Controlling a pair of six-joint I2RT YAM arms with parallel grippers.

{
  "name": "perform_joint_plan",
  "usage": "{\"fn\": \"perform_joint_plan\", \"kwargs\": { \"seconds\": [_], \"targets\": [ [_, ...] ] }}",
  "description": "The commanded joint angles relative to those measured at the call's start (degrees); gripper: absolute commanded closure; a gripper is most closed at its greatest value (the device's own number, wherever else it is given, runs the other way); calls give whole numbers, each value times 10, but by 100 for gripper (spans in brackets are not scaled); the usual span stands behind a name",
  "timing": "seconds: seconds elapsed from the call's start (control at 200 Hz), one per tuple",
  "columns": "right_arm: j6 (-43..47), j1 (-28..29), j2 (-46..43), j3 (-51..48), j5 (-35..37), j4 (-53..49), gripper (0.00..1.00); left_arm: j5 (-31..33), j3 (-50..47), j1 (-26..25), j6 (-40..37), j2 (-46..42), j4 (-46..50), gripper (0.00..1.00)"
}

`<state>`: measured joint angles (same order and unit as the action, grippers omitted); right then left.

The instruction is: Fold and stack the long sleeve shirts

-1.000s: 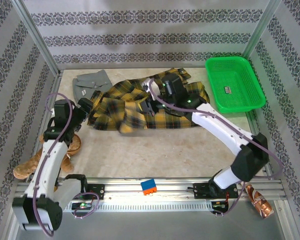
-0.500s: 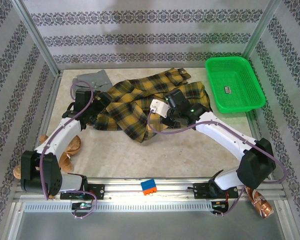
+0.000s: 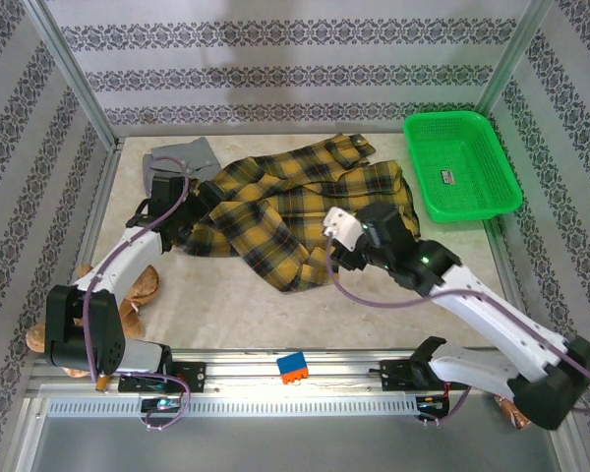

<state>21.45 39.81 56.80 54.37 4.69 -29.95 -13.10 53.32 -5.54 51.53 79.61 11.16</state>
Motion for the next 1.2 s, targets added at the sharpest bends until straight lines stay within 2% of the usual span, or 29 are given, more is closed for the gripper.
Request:
{"fn": "perform_joint_plan", "kwargs": {
  "seconds": [0.0,0.04,0.09,0.125,0.17,0.225,0.285,0.36,0.495,0.709,0.859,0.939,1.009,1.064,1.114,1.194],
  "targets": [
    [-228,-6,-42,-27,37,36,23,-3,41,2,-67,17,18,0],
    [-332,-20,-39,-24,34,25,23,-6,52,2,-87,25,28,0],
    [-466,-46,-17,-13,-6,-16,26,-12,70,2,-117,38,50,0],
    [-535,-59,8,-5,-30,-51,31,-18,83,2,-138,46,66,0],
    [-633,-62,42,-4,-48,-82,31,-27,96,0,-163,60,86,0],
    [-709,-62,84,-21,-92,-58,31,-36,110,-2,-183,75,105,0],
    [-767,-62,133,-26,-99,-28,31,-44,119,-8,-200,89,115,0],
    [-782,-59,207,9,-107,-14,31,-65,127,-18,-217,104,115,0],
    [-768,-38,342,129,-124,-89,34,-64,143,-47,-243,124,127,0],
    [-783,-23,454,178,-88,-100,35,-99,129,-59,-240,156,99,0],
    [-779,-15,507,211,-68,-126,43,-97,125,-60,-244,180,97,0],
    [-786,-14,512,204,-63,-127,57,-92,120,-60,-246,188,96,0],
    [-792,-11,498,187,-49,-127,84,-83,112,-59,-245,193,96,0],
    [-800,-7,475,166,-40,-126,96,-79,106,-57,-243,198,94,0],
    [-809,1,451,135,-28,-125,100,-79,98,-55,-239,203,88,0],
    [-834,19,396,77,-14,-121,98,-77,88,-53,-229,212,82,0]
  ]
}}
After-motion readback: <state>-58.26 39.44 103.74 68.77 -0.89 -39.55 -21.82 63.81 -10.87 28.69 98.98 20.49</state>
